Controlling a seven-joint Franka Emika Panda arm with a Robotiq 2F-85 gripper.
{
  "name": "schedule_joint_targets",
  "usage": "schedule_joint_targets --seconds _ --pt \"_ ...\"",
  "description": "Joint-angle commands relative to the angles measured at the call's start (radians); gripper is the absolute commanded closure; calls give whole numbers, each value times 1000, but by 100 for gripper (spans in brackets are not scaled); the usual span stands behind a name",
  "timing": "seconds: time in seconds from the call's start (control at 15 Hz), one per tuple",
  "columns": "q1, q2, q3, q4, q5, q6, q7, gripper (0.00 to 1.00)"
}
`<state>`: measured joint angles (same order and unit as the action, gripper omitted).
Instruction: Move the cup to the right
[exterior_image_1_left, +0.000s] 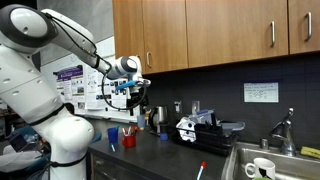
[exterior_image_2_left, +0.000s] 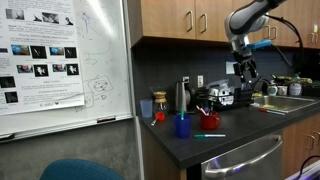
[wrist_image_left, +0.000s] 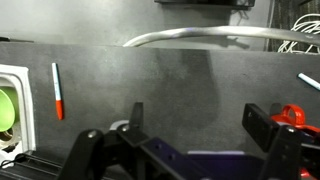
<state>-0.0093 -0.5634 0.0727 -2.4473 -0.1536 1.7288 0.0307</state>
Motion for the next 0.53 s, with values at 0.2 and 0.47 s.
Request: schedule_joint_targets --seconds 0.2,0.47 --pt "101 88 94 -1 86 95 125 0" --pt "121 178 146 -3 117 235 256 0"
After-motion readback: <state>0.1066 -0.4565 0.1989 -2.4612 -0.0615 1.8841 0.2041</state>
